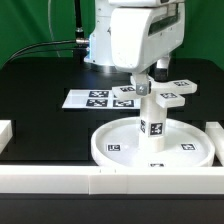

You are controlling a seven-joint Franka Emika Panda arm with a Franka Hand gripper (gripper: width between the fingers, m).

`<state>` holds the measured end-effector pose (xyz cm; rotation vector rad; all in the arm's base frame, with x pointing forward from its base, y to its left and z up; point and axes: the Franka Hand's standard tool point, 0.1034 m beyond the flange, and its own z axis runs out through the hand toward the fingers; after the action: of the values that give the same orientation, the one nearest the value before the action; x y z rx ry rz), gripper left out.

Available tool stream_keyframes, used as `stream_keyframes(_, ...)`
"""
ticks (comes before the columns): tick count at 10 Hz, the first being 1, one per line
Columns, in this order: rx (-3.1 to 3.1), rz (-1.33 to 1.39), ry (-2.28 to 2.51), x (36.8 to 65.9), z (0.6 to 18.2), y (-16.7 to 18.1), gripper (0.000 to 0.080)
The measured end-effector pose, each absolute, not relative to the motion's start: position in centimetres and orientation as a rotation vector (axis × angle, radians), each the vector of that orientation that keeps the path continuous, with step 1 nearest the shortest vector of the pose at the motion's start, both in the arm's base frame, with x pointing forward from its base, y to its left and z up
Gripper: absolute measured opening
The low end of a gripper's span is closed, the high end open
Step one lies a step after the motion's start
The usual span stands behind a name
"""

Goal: Assemble round table

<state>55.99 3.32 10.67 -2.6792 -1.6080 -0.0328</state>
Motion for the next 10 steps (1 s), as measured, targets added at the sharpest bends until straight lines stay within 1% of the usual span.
stream_keyframes(2, -2.679, -0.022, -1.603, 55.83, 10.27, 3.15, 0.0649)
stream_keyframes(5, -2.687, -0.021, -1.589, 55.82, 10.21, 3.09, 0.0649)
stream_keyframes(6, -2.689, -0.025, -1.589, 55.87, 10.23, 3.08, 0.0529)
stream_keyframes(7, -2.689, -0.025, -1.589, 55.88, 10.23, 3.06, 0.0439)
stream_keyframes(10, -2.708, -0.025, -1.556, 55.88, 10.24, 3.05, 0.0439)
